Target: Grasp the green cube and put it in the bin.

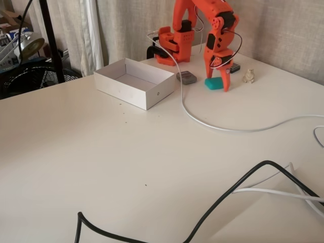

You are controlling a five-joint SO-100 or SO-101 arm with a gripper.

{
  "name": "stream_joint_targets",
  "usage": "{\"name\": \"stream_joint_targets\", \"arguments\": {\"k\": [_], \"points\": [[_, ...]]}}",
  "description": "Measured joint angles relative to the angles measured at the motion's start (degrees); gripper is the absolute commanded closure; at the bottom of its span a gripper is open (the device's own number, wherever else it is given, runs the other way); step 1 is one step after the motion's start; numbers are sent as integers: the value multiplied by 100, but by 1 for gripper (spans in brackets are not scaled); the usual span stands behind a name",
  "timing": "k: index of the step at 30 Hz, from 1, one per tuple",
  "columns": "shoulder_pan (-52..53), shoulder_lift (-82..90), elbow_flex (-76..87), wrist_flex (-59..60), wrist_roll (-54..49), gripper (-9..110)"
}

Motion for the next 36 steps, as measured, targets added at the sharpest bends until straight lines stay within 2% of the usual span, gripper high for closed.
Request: {"name": "stream_joint_targets", "arguments": {"k": [10,16,22,31,36], "points": [[0,-9,18,105,-26,110],[26,70,26,9,-88,110],[79,510,97,-677,-70,110],[255,2285,-158,-1881,-510,110],[1283,3498,-369,-1037,-976,110]]}}
